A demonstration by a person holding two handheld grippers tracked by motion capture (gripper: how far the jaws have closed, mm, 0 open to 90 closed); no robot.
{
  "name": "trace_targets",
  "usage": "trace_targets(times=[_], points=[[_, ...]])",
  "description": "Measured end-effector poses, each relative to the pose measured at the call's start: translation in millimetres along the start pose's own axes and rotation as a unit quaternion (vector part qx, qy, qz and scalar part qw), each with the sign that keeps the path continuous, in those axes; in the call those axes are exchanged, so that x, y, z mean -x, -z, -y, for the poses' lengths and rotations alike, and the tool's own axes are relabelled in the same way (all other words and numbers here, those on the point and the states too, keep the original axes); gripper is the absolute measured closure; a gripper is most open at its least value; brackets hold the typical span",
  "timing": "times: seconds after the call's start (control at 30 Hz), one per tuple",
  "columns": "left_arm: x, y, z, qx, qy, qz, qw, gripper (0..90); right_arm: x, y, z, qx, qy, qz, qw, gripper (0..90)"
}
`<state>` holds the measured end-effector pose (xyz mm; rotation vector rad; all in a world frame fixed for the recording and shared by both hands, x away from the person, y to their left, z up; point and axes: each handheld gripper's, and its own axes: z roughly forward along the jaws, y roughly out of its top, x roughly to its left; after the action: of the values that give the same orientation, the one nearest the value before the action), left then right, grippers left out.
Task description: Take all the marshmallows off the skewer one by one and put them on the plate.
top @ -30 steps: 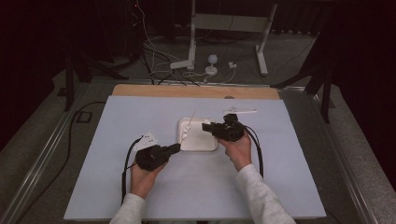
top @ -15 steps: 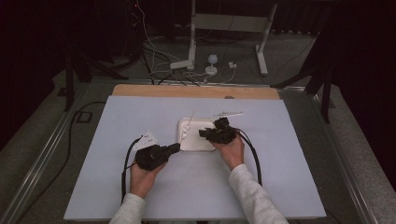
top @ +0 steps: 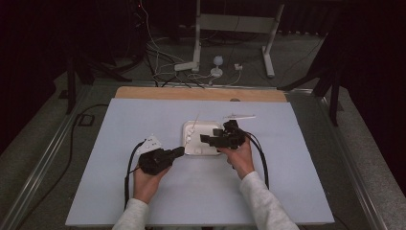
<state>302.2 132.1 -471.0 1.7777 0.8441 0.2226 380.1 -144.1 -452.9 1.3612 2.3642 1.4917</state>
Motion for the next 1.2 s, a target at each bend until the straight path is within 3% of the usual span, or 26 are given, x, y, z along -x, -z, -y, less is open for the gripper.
trace_targets(times=[0.07,0.4,0.57,0.87,0.9,1.03,1.2], points=[[-0.3,-0.4,0.3,-0.001,0.000,-0.002,1.0000,90.0,-7.2,8.8,-2.5,0.011,0.003,-0.025,0.9996,27.8],[1.2,-4.3,1.9,-0.007,-0.002,-0.005,1.0000,90.0,-36.0,20.7,-11.0,0.032,0.023,-0.078,0.9962,41.6],[4.4,-7.0,2.2,-0.013,-0.008,-0.004,0.9999,90.0,-45.2,14.4,-14.2,0.024,0.032,-0.074,0.9964,44.9],[11.3,-13.4,2.6,-0.028,-0.025,-0.007,0.9993,90.0,-44.5,3.0,-14.2,0.011,0.019,-0.070,0.9973,52.7],[11.6,-13.5,2.5,-0.028,-0.026,-0.007,0.9992,90.0,-45.0,1.9,-13.3,0.012,0.019,-0.068,0.9974,61.4],[11.3,-12.7,2.3,-0.026,-0.025,-0.006,0.9993,90.0,-44.7,2.5,-13.6,0.017,0.014,-0.073,0.9971,67.9],[12.1,-13.3,2.5,-0.027,-0.027,-0.008,0.9992,90.0,-42.9,1.7,-13.4,0.005,0.004,-0.076,0.9971,67.9]])
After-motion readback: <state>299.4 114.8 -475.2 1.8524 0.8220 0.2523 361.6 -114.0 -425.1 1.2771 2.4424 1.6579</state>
